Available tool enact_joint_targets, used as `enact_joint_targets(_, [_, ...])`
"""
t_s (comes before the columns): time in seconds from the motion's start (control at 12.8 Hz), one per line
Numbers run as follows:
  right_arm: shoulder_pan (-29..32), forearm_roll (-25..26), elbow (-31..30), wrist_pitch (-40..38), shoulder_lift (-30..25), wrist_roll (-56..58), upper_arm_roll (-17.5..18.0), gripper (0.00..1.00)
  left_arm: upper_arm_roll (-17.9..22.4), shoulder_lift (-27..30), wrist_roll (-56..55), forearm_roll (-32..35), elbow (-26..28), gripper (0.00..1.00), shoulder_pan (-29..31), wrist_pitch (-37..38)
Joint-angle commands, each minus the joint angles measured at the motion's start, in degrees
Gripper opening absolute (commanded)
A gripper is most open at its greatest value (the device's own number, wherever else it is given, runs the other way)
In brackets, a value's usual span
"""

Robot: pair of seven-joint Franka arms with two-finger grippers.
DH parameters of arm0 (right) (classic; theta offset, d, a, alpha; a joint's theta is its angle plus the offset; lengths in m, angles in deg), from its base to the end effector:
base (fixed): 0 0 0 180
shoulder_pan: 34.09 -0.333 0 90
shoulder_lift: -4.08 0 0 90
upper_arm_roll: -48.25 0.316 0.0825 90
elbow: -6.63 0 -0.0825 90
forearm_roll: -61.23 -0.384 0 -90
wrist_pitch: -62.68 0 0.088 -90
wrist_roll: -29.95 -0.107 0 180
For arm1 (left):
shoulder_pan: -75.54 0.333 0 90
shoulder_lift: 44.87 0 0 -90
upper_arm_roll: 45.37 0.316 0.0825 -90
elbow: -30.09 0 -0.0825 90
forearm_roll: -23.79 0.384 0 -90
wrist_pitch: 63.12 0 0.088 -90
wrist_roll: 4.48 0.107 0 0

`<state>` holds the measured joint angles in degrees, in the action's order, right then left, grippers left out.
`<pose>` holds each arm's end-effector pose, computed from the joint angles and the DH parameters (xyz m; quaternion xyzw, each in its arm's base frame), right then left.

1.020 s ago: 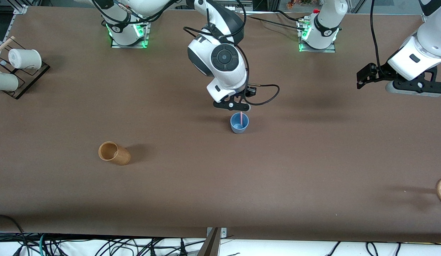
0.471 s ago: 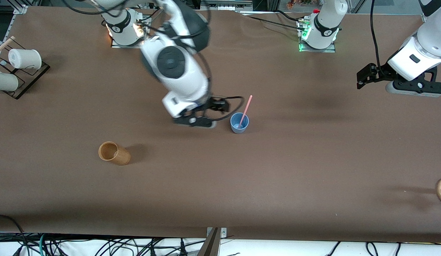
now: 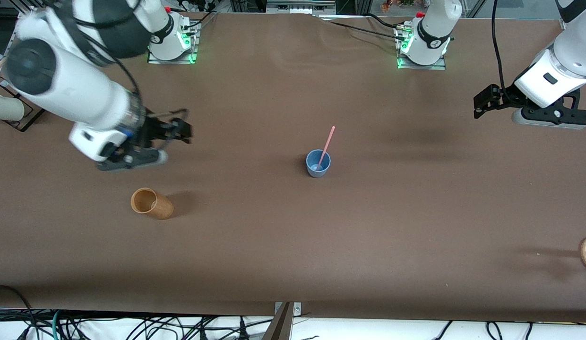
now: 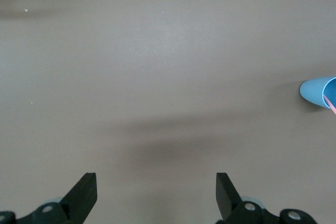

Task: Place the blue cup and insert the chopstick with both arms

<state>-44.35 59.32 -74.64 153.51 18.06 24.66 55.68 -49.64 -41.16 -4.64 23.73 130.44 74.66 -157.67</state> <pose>0.5976 0.1845 0.5546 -0.9932 -0.1057 0.0432 0.0242 0.5347 -0.0494 0.5810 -0.9989 0.0434 0.0182 0.0027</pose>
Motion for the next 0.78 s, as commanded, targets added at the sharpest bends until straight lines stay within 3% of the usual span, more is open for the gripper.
enact_joint_targets(0.0, [0.94, 1.83, -12.40, 1.46, -11.23, 9.57, -3.55, 1.00, 0.06, 0.17, 1.12, -1.34, 0.02, 1.00, 0.00, -0.02])
enact_joint_targets(0.16, [1.12, 1.91, -14.70, 1.37, -14.50, 10.04, -4.71, 1.00, 0.06, 0.16, 1.12, -1.34, -0.06, 1.00, 0.00, -0.11])
enact_joint_targets(0.71, [1.12, 2.71, -13.91, 1.46, -14.60, 9.86, -4.98, 1.00, 0.06, -0.01, 1.38, -1.34, -0.41, 1.00, 0.00, -0.29])
